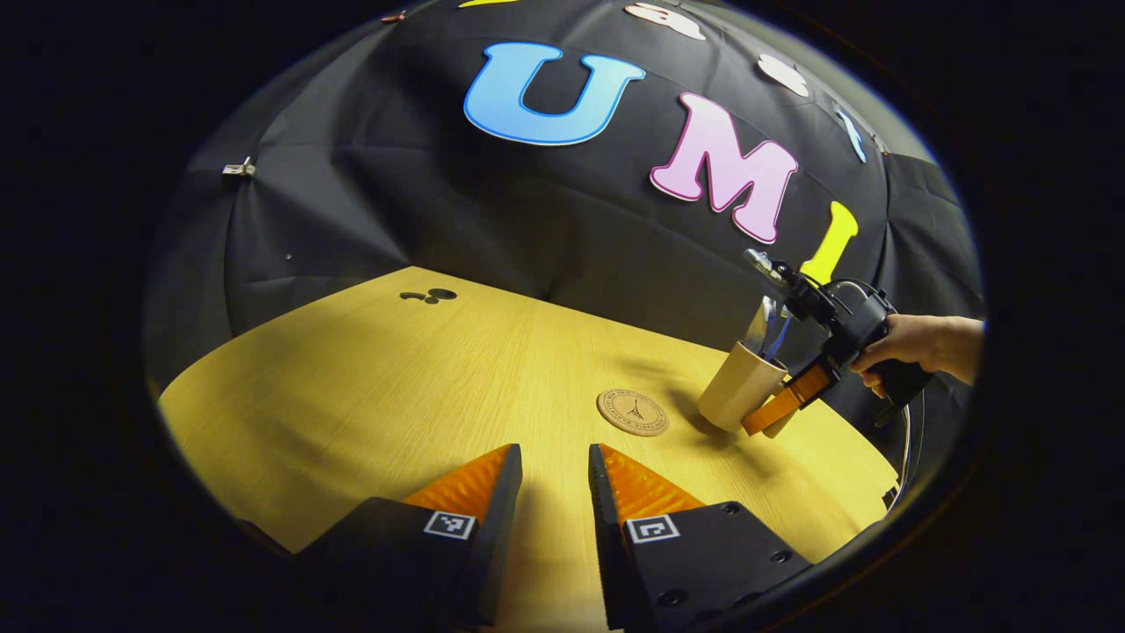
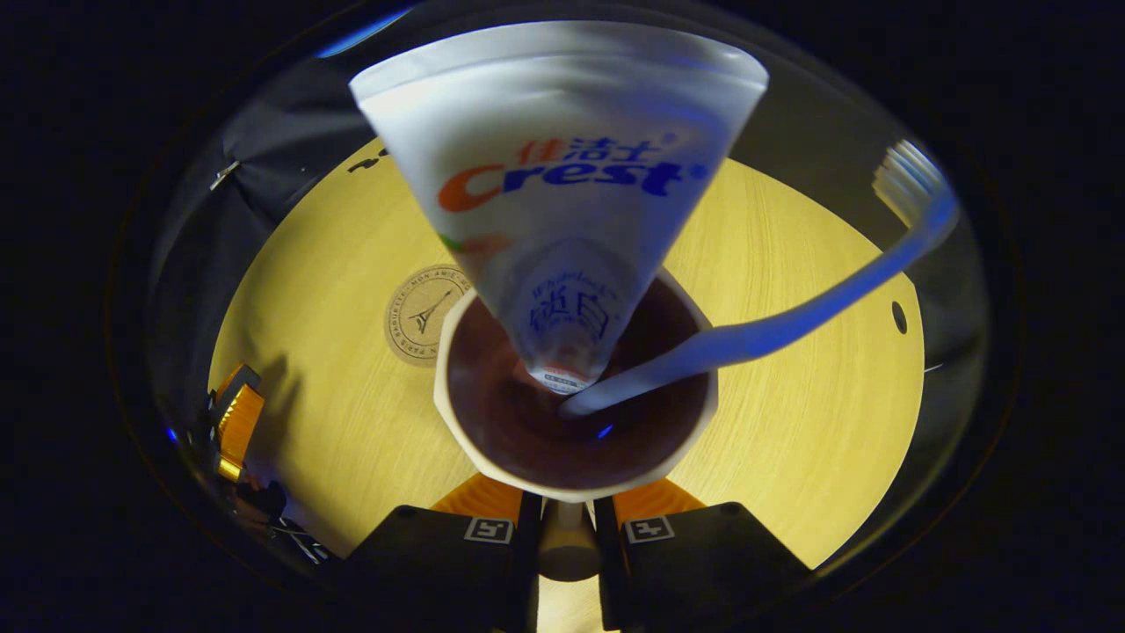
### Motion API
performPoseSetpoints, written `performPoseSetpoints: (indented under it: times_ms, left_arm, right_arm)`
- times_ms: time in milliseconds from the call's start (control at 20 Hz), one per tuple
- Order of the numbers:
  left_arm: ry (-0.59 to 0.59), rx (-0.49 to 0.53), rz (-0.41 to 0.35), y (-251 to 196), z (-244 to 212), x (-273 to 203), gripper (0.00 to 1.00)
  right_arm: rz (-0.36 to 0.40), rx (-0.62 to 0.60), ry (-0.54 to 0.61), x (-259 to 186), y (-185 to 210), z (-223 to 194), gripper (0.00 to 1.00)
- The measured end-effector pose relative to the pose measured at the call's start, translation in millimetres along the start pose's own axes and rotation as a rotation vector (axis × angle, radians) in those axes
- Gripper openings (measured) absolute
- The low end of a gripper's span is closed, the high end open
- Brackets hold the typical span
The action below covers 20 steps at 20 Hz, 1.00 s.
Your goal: Put the toothbrush and toothpaste on the desktop into the cup, then pick up the cup and place it on the coaster on the desktop.
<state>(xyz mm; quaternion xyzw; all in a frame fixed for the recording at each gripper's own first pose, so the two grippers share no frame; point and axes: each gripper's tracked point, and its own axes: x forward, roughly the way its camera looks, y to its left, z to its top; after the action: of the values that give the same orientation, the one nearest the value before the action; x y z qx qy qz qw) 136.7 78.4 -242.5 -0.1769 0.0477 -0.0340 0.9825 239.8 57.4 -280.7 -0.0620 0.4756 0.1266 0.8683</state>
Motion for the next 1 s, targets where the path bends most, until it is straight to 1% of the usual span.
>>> performPoseSetpoints:
  times_ms: [450,500,550,600,1000]
  left_arm:
    - [-0.011,-0.011,0.019,15.1,4.4,-6.6,0.48]
    - [-0.012,-0.015,0.021,17.4,4.5,-6.6,0.48]
    - [-0.013,-0.019,0.023,19.1,5.4,-8.2,0.48]
    - [-0.015,-0.021,0.026,21.8,4.5,-9.8,0.48]
    - [-0.016,-0.047,0.044,32.5,4.4,-12.8,0.48]
  right_arm:
    - [0.05,-0.117,-0.02,10.0,59.6,42.2,0.31]
    - [0.05,-0.129,-0.017,10.6,63.2,44.9,0.3]
    - [0.048,-0.145,-0.012,12.4,66.8,46.8,0.26]
    - [0.044,-0.157,-0.008,13.5,70.5,47.4,0.31]
    - [0.035,-0.221,0.031,22.1,83.2,45.0,0.31]
